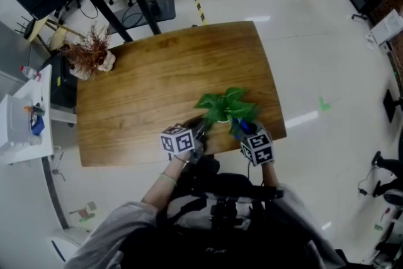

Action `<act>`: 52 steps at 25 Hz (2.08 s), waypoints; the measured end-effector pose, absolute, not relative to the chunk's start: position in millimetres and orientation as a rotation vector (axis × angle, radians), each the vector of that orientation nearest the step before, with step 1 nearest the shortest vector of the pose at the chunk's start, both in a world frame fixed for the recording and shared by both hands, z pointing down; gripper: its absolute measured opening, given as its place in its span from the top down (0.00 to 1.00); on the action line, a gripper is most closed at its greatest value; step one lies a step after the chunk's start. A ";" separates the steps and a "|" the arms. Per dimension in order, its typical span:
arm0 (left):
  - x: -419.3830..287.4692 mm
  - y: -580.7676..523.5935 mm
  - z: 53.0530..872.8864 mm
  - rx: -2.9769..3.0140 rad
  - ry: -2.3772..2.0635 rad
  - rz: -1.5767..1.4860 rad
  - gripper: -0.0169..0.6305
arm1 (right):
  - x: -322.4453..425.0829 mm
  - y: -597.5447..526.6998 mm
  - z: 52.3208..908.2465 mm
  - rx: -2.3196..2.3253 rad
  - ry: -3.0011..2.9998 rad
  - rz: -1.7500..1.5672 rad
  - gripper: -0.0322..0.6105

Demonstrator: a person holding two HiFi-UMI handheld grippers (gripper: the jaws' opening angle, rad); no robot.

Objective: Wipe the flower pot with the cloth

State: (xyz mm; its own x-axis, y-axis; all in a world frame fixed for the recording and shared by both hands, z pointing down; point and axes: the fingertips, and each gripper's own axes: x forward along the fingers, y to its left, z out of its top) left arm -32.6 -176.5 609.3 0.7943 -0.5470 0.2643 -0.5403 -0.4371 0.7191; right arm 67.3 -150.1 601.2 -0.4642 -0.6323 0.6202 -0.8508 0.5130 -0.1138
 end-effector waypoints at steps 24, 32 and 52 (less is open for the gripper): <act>-61.5 -218.1 605.3 2.128 -0.905 -0.040 0.97 | -2.7 -115.0 620.8 0.907 -2.278 0.579 0.85; -43.7 -166.9 607.3 2.332 -0.822 0.199 0.97 | 60.3 -115.5 612.8 1.070 -2.213 0.583 0.85; -51.6 -201.0 610.4 2.324 -0.874 0.168 0.97 | 5.6 -141.1 620.2 0.886 -2.344 0.501 0.85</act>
State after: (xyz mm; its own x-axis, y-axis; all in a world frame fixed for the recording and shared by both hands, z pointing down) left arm -51.6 -201.0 610.4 0.7707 -0.5471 0.3267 -0.6293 -0.5732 0.5248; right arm 5.6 -141.1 620.2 -0.6128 -0.4746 0.6318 -0.6916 0.7090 -0.1381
